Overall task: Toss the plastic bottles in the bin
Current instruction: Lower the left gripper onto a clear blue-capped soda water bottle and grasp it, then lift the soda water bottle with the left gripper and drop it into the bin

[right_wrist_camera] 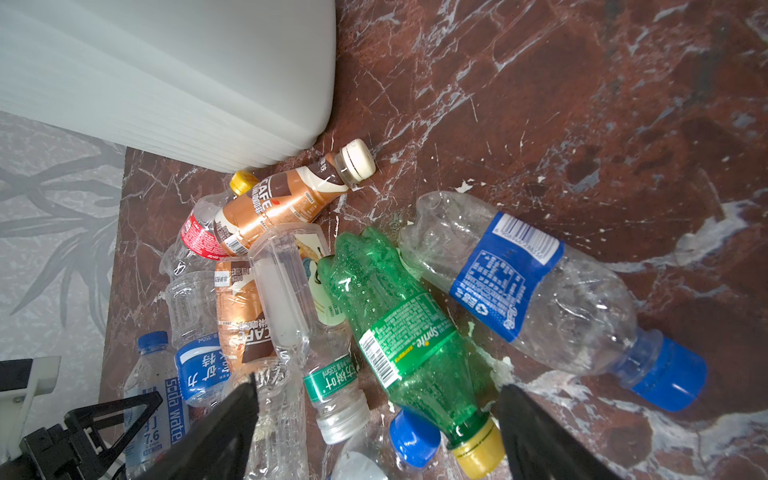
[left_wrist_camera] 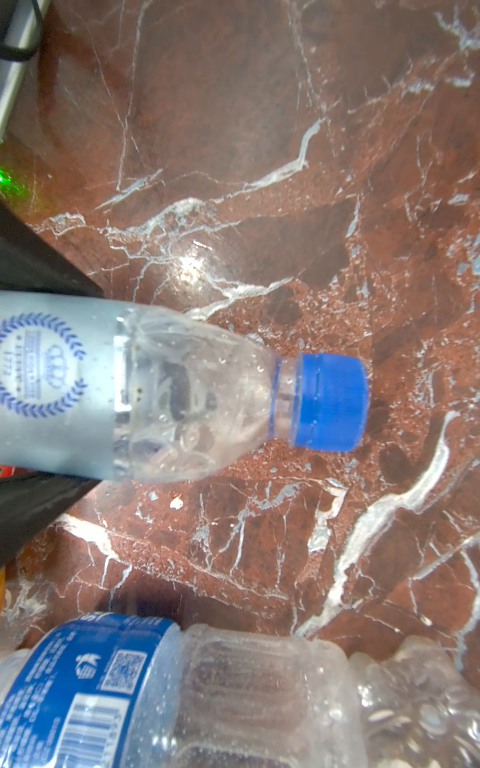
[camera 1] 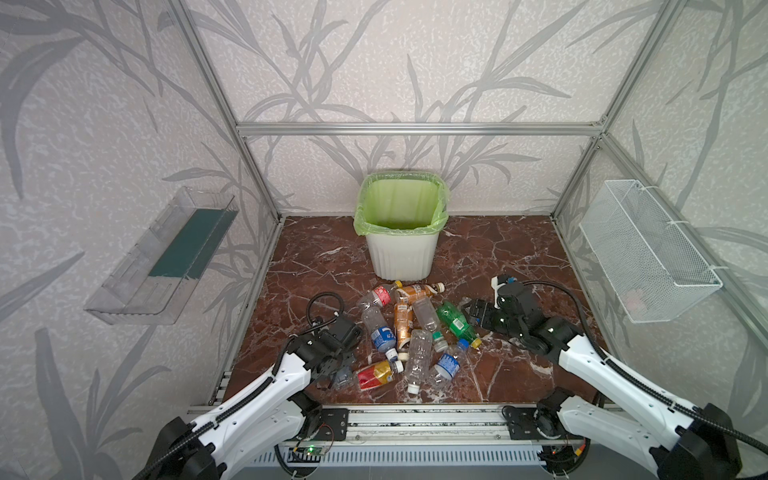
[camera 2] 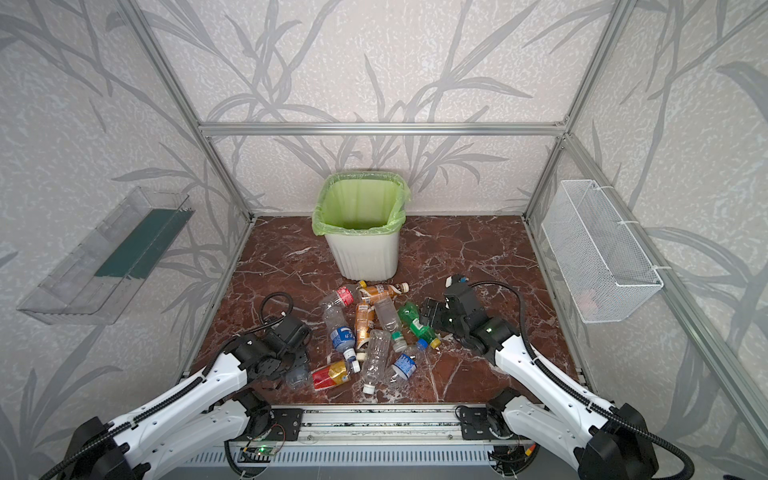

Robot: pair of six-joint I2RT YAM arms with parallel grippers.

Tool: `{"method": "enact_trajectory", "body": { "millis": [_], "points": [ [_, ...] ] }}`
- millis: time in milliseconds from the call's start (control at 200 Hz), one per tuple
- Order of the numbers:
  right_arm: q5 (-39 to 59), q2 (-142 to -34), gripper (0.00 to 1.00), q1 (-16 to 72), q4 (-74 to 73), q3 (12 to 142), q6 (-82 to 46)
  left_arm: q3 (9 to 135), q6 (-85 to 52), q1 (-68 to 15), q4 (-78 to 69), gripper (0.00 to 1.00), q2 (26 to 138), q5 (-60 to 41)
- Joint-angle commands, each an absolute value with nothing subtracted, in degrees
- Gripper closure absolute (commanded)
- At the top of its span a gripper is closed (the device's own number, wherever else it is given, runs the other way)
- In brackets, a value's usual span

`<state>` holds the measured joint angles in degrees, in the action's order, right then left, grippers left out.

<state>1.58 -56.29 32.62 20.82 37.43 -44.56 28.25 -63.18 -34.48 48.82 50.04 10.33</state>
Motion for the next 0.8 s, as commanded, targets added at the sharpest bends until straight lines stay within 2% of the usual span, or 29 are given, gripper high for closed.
{"method": "enact_trajectory", "body": {
  "millis": [0, 275, 795],
  "points": [
    [1.8, -56.3, 0.10, 32.7, 20.1, 37.4, -44.3, 27.9, -64.0, -33.8, 51.3, 0.41, 48.2, 12.6],
    [1.8, -56.3, 0.11, 32.7, 20.0, 37.3, -44.3, 28.3, -63.9, -32.8, 52.3, 0.45, 45.9, 12.7],
    [1.7, -55.4, 0.11, 32.7, 20.5, 36.6, -44.6, 31.9, -62.1, -30.3, 53.4, 0.45, 39.5, 12.7]
  ]
}}
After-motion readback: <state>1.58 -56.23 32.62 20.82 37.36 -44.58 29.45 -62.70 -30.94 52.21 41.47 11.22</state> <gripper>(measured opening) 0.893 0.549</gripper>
